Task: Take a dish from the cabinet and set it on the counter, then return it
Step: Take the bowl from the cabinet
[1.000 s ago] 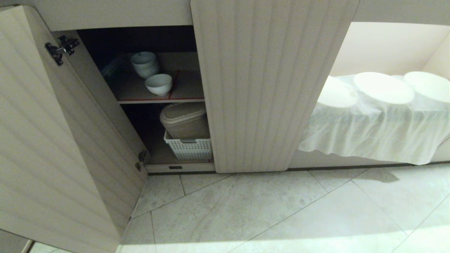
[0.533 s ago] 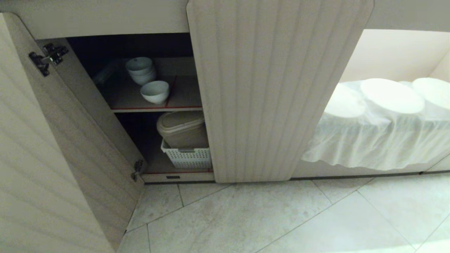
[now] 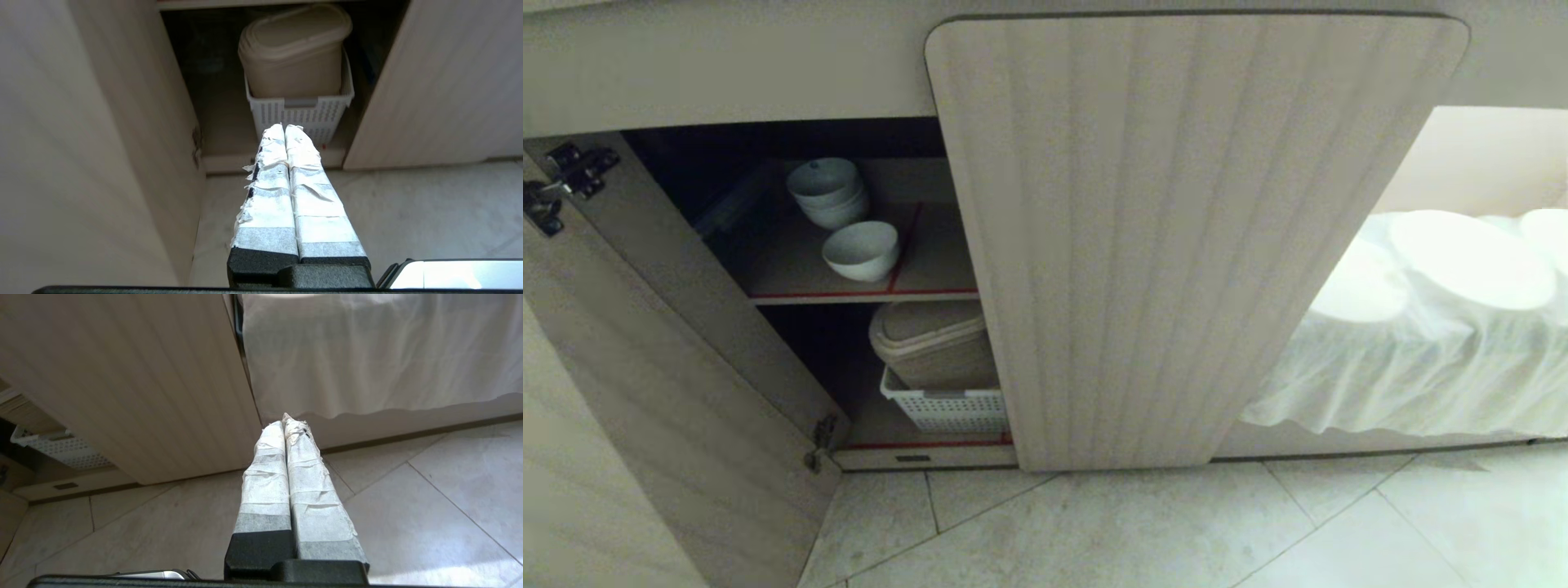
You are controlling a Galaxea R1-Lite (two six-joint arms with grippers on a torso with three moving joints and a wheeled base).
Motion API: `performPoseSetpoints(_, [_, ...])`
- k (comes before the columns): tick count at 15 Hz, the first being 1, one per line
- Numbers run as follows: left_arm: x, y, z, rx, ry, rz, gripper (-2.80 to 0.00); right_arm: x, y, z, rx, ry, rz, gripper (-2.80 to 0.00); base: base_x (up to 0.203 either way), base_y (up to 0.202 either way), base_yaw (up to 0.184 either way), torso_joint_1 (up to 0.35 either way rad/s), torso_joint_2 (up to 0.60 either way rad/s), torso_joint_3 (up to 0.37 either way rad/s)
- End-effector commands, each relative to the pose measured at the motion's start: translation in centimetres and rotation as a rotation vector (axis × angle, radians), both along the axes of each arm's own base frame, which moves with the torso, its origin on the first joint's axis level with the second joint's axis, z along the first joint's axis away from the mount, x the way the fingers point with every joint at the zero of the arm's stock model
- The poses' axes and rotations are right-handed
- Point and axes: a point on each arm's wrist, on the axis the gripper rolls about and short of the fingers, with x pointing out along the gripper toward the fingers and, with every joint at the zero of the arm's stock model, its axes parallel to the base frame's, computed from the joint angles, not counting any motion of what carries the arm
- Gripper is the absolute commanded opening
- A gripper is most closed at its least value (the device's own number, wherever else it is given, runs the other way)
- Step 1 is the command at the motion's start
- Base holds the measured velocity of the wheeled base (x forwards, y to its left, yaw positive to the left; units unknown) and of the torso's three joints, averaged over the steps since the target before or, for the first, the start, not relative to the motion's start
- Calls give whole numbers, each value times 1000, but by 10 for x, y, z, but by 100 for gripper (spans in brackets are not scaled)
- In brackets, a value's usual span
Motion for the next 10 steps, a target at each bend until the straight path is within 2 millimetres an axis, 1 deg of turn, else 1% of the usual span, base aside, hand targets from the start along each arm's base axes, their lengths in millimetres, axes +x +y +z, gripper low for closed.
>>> performPoseSetpoints(1, [0,0,0,0,0,2,-280,0,0,0,1,1,0,-280,196,0,-2,7,-2,2])
performPoseSetpoints(9, [0,0,0,-2,0,-1,-280,0,0,0,1,1,0,-280,198,0,2,2,4,1])
performPoseSetpoints(10, [0,0,0,-2,0,0,-280,0,0,0,1,1,0,-280,142,0,5,2,7,-2])
